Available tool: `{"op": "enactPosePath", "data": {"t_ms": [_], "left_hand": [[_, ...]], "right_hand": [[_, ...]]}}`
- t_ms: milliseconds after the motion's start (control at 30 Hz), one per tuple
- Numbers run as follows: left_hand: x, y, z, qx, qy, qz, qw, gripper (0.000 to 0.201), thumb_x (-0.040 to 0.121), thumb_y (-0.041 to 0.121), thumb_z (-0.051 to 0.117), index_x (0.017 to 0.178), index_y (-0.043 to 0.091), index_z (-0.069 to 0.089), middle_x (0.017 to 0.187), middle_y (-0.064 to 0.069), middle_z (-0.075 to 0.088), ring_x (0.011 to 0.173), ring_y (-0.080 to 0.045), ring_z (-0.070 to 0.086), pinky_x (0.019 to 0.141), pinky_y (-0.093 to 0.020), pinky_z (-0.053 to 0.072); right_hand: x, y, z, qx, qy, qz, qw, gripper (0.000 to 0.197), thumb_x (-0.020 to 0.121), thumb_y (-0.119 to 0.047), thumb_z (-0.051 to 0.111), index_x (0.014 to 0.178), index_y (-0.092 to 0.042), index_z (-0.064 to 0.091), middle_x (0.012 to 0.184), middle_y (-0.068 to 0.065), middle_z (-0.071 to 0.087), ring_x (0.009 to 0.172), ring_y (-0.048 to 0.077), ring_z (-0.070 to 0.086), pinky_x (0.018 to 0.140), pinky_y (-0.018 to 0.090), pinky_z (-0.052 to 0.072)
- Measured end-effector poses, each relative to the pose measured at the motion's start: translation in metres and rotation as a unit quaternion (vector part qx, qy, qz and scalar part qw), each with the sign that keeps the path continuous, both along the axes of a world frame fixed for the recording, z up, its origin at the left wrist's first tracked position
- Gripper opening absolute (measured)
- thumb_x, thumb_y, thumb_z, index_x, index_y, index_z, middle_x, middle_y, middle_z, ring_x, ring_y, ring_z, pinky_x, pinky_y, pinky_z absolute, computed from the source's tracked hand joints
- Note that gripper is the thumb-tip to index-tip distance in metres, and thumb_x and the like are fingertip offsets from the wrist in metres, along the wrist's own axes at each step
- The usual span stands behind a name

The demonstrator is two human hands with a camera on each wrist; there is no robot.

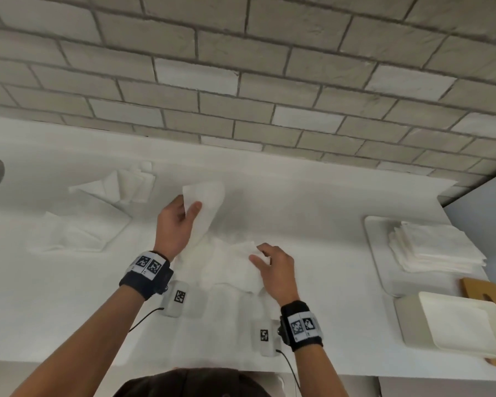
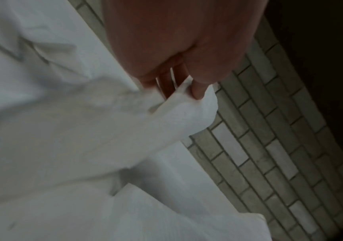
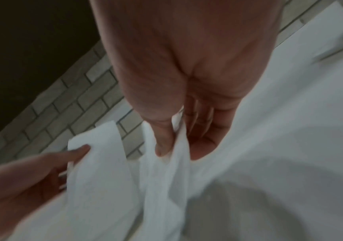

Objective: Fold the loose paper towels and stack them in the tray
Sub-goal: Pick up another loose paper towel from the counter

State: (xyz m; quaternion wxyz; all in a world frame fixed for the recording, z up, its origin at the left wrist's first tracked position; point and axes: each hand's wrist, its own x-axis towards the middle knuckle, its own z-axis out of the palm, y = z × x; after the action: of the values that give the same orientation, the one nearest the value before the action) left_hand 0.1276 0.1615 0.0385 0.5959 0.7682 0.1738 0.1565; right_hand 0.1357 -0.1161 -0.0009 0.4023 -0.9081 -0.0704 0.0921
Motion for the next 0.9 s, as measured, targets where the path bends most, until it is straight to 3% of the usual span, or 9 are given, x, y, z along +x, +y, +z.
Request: {"op": "enactPosePath", "data": {"t_ms": [133, 233, 400, 500, 567, 633, 700, 767, 900], "left_hand": [[0.001, -0.009, 0.034, -0.048, -0.043, -0.026, 0.998, 0.023, 0.102, 0.029, 0.071, 0.121, 0.016, 0.071, 0.112, 0.002, 0.08, 0.104, -0.017, 0.077, 0.094, -0.052, 0.062], [0.006, -0.014, 0.049, -0.039, -0.072, -0.026, 0.996, 0.021, 0.102, 0.022, 0.071, 0.122, 0.016, 0.067, 0.108, 0.009, 0.08, 0.102, -0.016, 0.077, 0.094, -0.052, 0.062], [0.016, -0.033, 0.071, 0.017, -0.141, -0.045, 0.989, 0.069, 0.1, 0.01, 0.069, 0.147, 0.049, 0.037, 0.125, 0.007, 0.071, 0.086, -0.018, 0.073, 0.08, -0.035, 0.061], [0.022, -0.059, 0.073, 0.095, -0.116, -0.139, 0.979, 0.044, 0.103, 0.006, 0.06, 0.122, 0.046, 0.066, 0.112, 0.015, 0.073, 0.068, -0.025, 0.059, 0.069, -0.036, 0.052], [0.023, -0.081, 0.07, 0.04, -0.086, -0.209, 0.973, 0.036, 0.104, 0.009, 0.053, 0.108, 0.035, 0.078, 0.11, 0.005, 0.078, 0.088, -0.04, 0.065, 0.085, -0.051, 0.053], [0.018, -0.103, 0.073, -0.088, -0.052, -0.265, 0.959, 0.03, 0.105, 0.019, 0.05, 0.11, 0.023, 0.08, 0.115, -0.003, 0.078, 0.107, -0.037, 0.07, 0.1, -0.053, 0.051], [0.014, -0.126, 0.076, -0.159, -0.029, -0.305, 0.938, 0.036, 0.105, 0.039, 0.054, 0.104, 0.013, 0.079, 0.107, -0.005, 0.077, 0.097, -0.028, 0.07, 0.088, -0.044, 0.052], [0.011, -0.151, 0.076, -0.114, -0.04, -0.33, 0.936, 0.047, 0.101, 0.049, 0.063, 0.091, 0.005, 0.072, 0.086, -0.002, 0.066, 0.08, -0.019, 0.06, 0.073, -0.038, 0.046], [0.012, -0.203, 0.074, -0.043, -0.074, -0.329, 0.94, 0.041, 0.106, 0.039, 0.065, 0.072, 0.017, 0.063, 0.069, 0.002, 0.047, 0.067, -0.017, 0.042, 0.064, -0.035, 0.033]], "right_hand": [[0.006, -0.02, 0.044, 0.056, -0.066, -0.002, 0.996, 0.017, 0.096, -0.02, 0.082, 0.111, -0.025, 0.077, 0.099, -0.021, 0.075, 0.09, -0.001, 0.065, 0.074, 0.014, 0.047], [0.011, -0.028, 0.089, 0.064, -0.121, 0.008, 0.991, 0.011, 0.094, -0.026, 0.085, 0.098, -0.029, 0.075, 0.089, -0.02, 0.075, 0.084, 0.005, 0.067, 0.07, 0.012, 0.048], [0.017, -0.044, 0.169, 0.067, -0.176, 0.114, 0.976, 0.009, 0.089, -0.027, 0.088, 0.095, -0.028, 0.082, 0.09, -0.013, 0.075, 0.081, 0.011, 0.067, 0.07, 0.017, 0.044], [0.022, -0.053, 0.2, 0.058, -0.163, 0.163, 0.971, 0.01, 0.087, -0.028, 0.091, 0.094, -0.027, 0.084, 0.089, -0.012, 0.076, 0.077, 0.01, 0.063, 0.071, 0.015, 0.041], [0.027, -0.061, 0.208, 0.072, -0.148, 0.154, 0.974, 0.012, 0.086, -0.03, 0.091, 0.094, -0.027, 0.083, 0.091, -0.011, 0.078, 0.081, 0.014, 0.068, 0.073, 0.024, 0.05], [0.031, -0.071, 0.207, 0.095, -0.137, 0.126, 0.978, 0.016, 0.085, -0.029, 0.093, 0.095, -0.027, 0.081, 0.093, -0.008, 0.079, 0.086, 0.018, 0.072, 0.078, 0.038, 0.058], [0.031, -0.084, 0.199, 0.117, -0.143, 0.084, 0.979, 0.022, 0.083, -0.027, 0.094, 0.096, -0.025, 0.077, 0.093, -0.007, 0.077, 0.088, 0.019, 0.074, 0.081, 0.041, 0.061], [0.029, -0.103, 0.189, 0.138, -0.155, 0.029, 0.978, 0.026, 0.083, -0.027, 0.095, 0.093, -0.022, 0.072, 0.089, -0.006, 0.076, 0.086, 0.018, 0.074, 0.081, 0.042, 0.062], [0.011, -0.15, 0.166, 0.178, -0.163, -0.06, 0.969, 0.025, 0.085, -0.023, 0.093, 0.085, -0.017, 0.07, 0.089, -0.006, 0.079, 0.087, 0.016, 0.077, 0.082, 0.039, 0.063]]}}
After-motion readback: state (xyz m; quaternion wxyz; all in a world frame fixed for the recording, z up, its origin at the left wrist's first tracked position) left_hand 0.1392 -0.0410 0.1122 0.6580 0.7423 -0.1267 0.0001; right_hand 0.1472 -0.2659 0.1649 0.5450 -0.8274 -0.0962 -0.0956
